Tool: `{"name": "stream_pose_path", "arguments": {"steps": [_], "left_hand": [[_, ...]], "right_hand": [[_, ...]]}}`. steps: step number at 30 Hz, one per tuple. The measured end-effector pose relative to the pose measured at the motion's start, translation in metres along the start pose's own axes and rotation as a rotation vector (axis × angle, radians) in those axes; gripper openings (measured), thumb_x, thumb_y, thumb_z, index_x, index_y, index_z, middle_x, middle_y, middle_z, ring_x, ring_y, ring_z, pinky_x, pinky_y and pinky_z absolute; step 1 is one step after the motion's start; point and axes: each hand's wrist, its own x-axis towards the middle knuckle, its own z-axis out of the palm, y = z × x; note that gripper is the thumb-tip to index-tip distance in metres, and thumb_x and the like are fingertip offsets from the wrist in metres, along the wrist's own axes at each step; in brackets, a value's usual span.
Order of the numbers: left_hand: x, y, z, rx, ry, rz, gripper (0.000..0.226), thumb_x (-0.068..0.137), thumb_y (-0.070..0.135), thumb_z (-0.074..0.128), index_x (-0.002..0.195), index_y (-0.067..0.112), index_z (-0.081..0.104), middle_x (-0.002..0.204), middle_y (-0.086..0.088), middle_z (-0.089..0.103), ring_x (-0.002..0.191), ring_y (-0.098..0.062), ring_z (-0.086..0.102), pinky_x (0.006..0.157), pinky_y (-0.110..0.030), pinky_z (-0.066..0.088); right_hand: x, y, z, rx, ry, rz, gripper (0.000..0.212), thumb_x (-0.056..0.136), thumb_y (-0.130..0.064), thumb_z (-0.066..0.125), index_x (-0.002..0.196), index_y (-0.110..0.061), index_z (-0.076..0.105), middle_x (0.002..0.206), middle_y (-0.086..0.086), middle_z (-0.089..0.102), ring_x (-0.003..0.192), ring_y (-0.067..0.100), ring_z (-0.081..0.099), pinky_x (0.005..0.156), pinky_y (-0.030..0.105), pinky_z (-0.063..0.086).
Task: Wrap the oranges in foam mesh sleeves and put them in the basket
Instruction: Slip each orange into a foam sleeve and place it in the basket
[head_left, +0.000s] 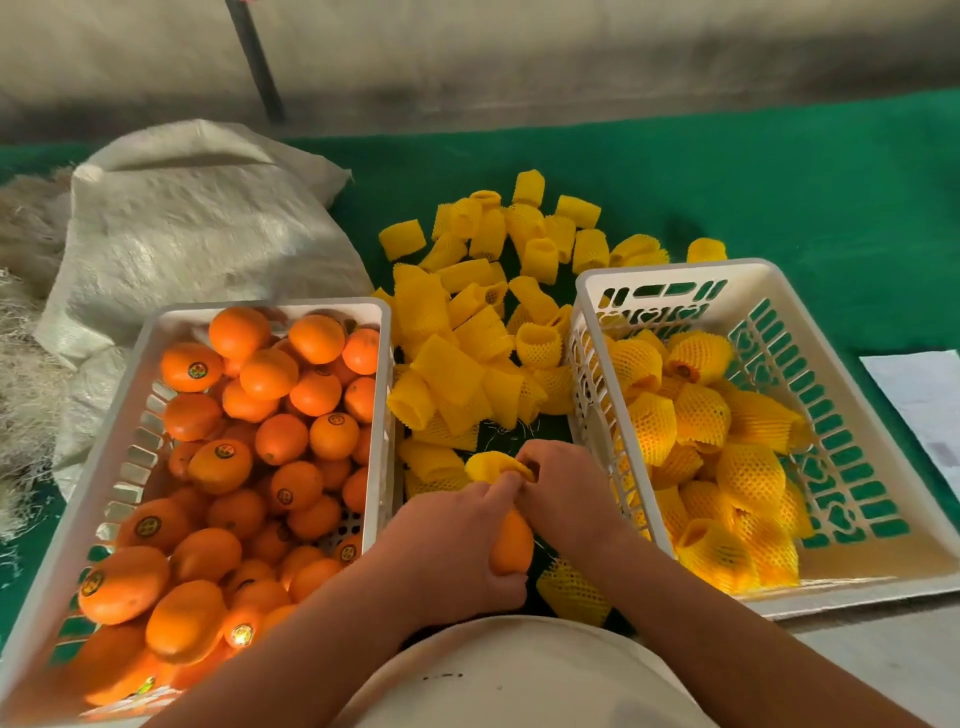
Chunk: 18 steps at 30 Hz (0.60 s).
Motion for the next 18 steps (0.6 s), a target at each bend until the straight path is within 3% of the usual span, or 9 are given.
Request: {"name": "stream_pose_path", "arguments": {"steps": [2, 7, 10, 12, 14, 18], "left_hand": [[0.011, 0.002, -0.006, 0.086, -0.025, -0.041, 0.094, 0.072, 0.079, 0.059, 0.147, 0.046, 0.014, 0.107, 0.009, 0.061, 0.08, -0.013, 0.054, 0.061, -0.028, 0.041], [0.022, 0.0, -0.009, 0.187, -0.167, -0.159, 0.081, 0.073, 0.082, 0.058, 0.135, 0.036, 0.033, 0.093, 0.012, 0.047, 0.083, -0.013, 0.052, 0.063, -0.03, 0.041], [0.023, -0.004, -0.01, 0.102, -0.238, -0.243, 0.077, 0.074, 0.077, 0.064, 0.134, 0.034, 0.046, 0.085, 0.014, 0.043, 0.08, -0.01, 0.048, 0.062, -0.026, 0.04], [0.022, -0.013, -0.018, -0.124, -0.252, -0.354, 0.078, 0.073, 0.072, 0.07, 0.139, 0.037, 0.046, 0.095, 0.014, 0.049, 0.081, -0.01, 0.055, 0.058, -0.023, 0.045], [0.022, -0.025, -0.032, -0.514, -0.265, -0.494, 0.074, 0.08, 0.061, 0.076, 0.143, 0.042, 0.043, 0.106, 0.004, 0.056, 0.081, -0.018, 0.072, 0.059, -0.026, 0.058], [0.016, -0.044, -0.063, -1.233, -0.277, -0.731, 0.077, 0.083, 0.053, 0.079, 0.145, 0.025, 0.044, 0.117, -0.016, 0.066, 0.081, -0.027, 0.078, 0.062, -0.031, 0.061]], "right_hand": [[0.001, -0.004, -0.006, -0.003, 0.025, -0.011, 0.023, 0.095, -0.036, 0.063, 0.074, -0.027, 0.062, 0.068, -0.011, 0.057, 0.064, 0.009, 0.055, 0.056, 0.026, 0.046], [-0.001, -0.007, -0.014, 0.015, 0.073, -0.01, 0.009, 0.092, -0.029, 0.073, 0.088, -0.027, 0.064, 0.087, -0.015, 0.05, 0.077, 0.004, 0.051, 0.062, 0.015, 0.037], [-0.001, -0.012, -0.017, 0.026, 0.053, -0.04, 0.014, 0.089, -0.021, 0.074, 0.098, -0.028, 0.065, 0.097, -0.014, 0.051, 0.08, 0.002, 0.051, 0.063, 0.013, 0.039], [0.0, -0.011, -0.021, -0.028, 0.051, -0.056, 0.025, 0.087, -0.016, 0.074, 0.104, -0.029, 0.061, 0.104, -0.013, 0.048, 0.079, 0.003, 0.051, 0.062, 0.013, 0.038], [0.003, -0.007, -0.029, -0.127, 0.034, -0.093, 0.035, 0.086, -0.018, 0.074, 0.111, -0.031, 0.054, 0.111, -0.013, 0.042, 0.076, 0.003, 0.047, 0.06, 0.013, 0.035], [0.001, -0.006, -0.036, -0.275, -0.089, -0.277, 0.046, 0.085, -0.02, 0.072, 0.121, -0.033, 0.045, 0.127, -0.009, 0.04, 0.067, 0.01, 0.051, 0.052, 0.017, 0.041]]}}
